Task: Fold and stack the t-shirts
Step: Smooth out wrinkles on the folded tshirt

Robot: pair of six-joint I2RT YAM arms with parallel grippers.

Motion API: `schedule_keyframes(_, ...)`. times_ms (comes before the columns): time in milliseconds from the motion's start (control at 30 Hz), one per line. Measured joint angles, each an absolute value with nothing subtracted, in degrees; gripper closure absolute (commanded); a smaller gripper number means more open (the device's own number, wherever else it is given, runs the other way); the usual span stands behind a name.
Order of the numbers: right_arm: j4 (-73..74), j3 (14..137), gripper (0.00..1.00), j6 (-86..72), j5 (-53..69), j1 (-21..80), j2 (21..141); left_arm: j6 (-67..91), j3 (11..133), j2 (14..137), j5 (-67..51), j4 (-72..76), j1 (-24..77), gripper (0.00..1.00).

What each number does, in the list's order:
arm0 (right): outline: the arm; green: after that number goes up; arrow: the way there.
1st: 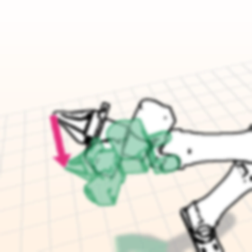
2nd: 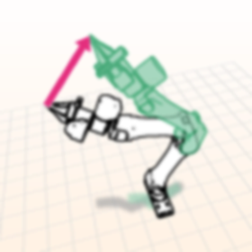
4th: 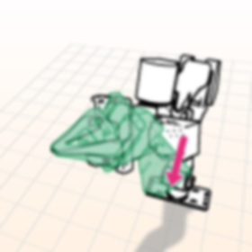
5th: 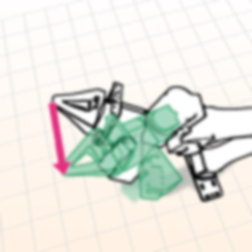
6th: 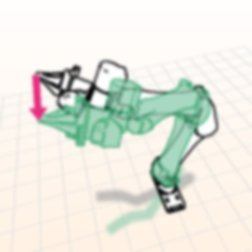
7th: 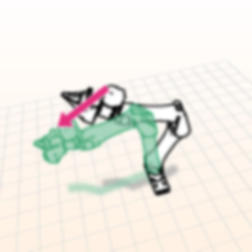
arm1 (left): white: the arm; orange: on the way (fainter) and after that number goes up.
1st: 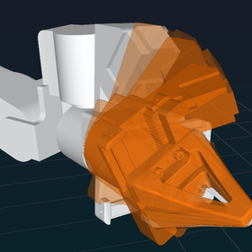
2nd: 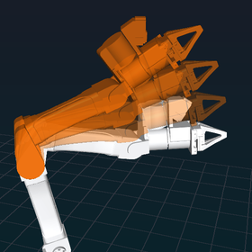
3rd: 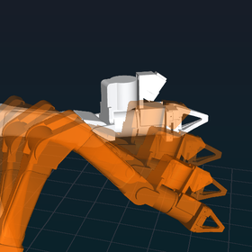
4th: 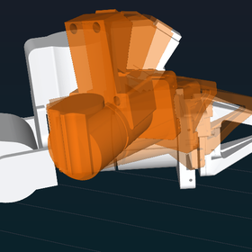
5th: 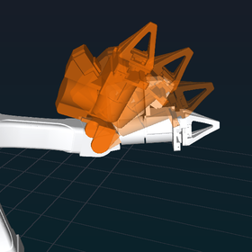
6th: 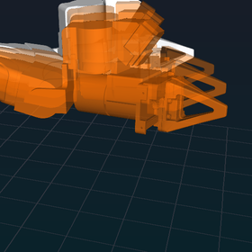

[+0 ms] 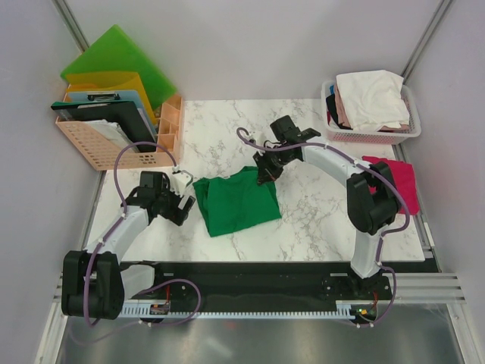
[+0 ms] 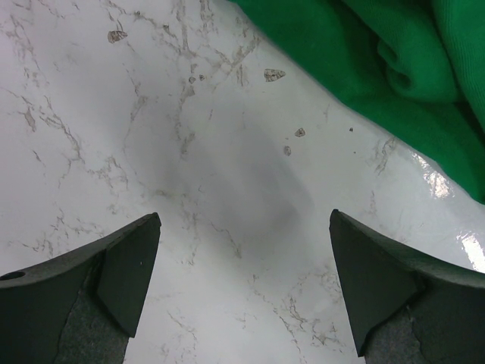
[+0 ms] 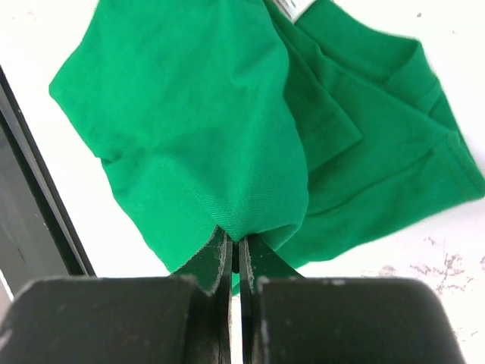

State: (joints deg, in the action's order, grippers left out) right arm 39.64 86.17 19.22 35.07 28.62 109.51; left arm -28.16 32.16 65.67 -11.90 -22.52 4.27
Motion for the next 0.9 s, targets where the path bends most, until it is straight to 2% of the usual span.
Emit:
schedule_keyframes(333, 41.3, 90.0, 1.0, 19.4, 32.9, 30.5, 110.1, -28.2, 32.2, 66.0, -11.9, -22.3, 4.3, 0.0)
schedule_keyframes(500, 40.7, 94.1, 0.99, 20.0, 31.8, 30.4, 116.3, -28.2, 32.2, 66.0, -11.9, -22.3, 4.3, 0.0)
schedule_keyframes(533, 40.4, 94.5, 0.96, 20.0, 31.5, 30.4, 117.9, -28.2, 32.2, 66.0, -11.9, -22.3, 4.3, 0.0)
schedule_keyframes(567, 40.1, 94.8, 0.86, 20.1, 31.2, 30.4, 119.3, -28.2, 32.2, 66.0, -11.9, -22.3, 4.3, 0.0)
schedule_keyframes(600, 39.9, 94.9, 0.58, 20.1, 30.8, 30.4, 120.8, -28.2, 32.2, 66.0, -11.9, -22.3, 4.3, 0.0)
schedule_keyframes(633, 39.8, 94.9, 0.44, 20.2, 30.1, 30.4, 122.1, -28.2, 32.2, 65.9, -11.9, -22.3, 4.3, 0.0)
schedule_keyframes(700, 39.4, 94.4, 0.25, 20.7, 28.8, 30.4, 123.2, -28.2, 32.2, 65.6, -11.9, -22.3, 4.3, 0.0)
schedule_keyframes(900, 31.0, 83.4, 0.21, 20.1, 22.6, 30.5, 115.6, -28.2, 31.8, 64.1, -11.9, -22.3, 4.3, 0.0)
